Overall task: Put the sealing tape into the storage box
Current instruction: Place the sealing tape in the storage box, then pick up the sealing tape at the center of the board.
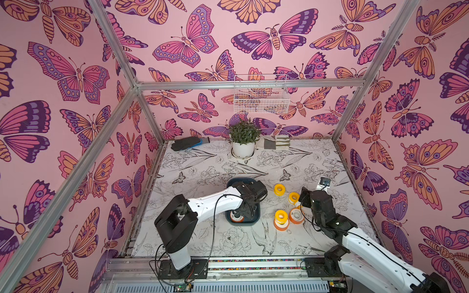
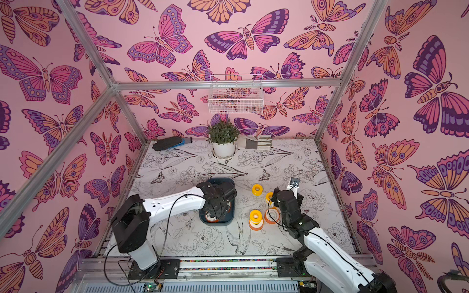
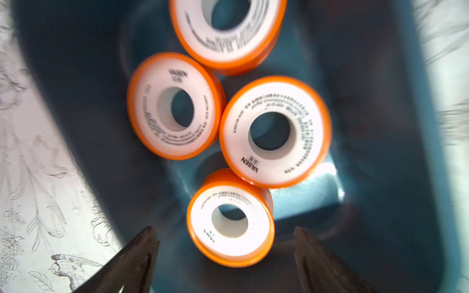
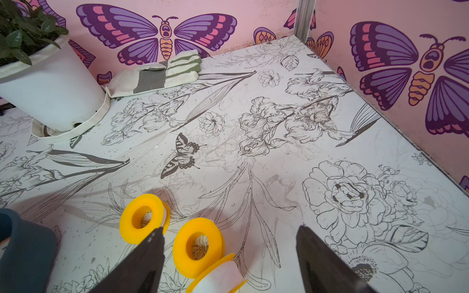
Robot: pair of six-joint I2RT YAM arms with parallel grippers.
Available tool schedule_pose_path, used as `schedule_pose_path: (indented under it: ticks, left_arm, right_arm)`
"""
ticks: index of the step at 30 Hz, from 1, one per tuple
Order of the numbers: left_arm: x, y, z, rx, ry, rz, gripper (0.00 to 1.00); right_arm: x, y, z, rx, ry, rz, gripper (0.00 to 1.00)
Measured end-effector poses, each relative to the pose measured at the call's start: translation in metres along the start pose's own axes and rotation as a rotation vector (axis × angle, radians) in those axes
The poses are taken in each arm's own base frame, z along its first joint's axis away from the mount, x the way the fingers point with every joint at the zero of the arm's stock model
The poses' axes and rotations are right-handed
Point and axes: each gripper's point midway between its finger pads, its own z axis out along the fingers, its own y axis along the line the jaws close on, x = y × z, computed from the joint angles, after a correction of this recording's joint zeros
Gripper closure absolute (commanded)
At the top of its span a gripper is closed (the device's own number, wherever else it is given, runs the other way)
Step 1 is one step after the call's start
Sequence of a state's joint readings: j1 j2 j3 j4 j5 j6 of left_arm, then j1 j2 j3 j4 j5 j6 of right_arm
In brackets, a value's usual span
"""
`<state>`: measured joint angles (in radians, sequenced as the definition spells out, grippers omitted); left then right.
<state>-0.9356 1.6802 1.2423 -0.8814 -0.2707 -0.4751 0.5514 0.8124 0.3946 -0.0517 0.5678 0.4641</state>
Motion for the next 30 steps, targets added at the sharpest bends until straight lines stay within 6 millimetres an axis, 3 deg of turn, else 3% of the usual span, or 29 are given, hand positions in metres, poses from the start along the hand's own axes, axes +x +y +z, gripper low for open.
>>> schedule_pose_path:
  ticks: [6,15,23,30]
  left_arm:
    - [-0.012,0.021,-0.07,0.072,-0.198,-0.059,0.11]
    - [0.021,0.061,-0.131,0.135,-0.367,-0.123,0.11]
    - [0.059,0.093,-0.147,0.133,-0.451,-0.155,0.09]
    - [0.072,0.106,-0.147,0.118,-0.487,-0.173,0.08]
  right_arm:
    - [0.0,0.0,0.0,0.0,0.0,0.0,0.15]
    - [0.0,0.0,0.0,0.0,0.0,0.0,0.14]
    - [0.002,0.007,0.003,-0.021,0.028,-0.03,0.17]
    - [-0.007,0.044,0.002,-0.151,0.128,-0.079,0.19]
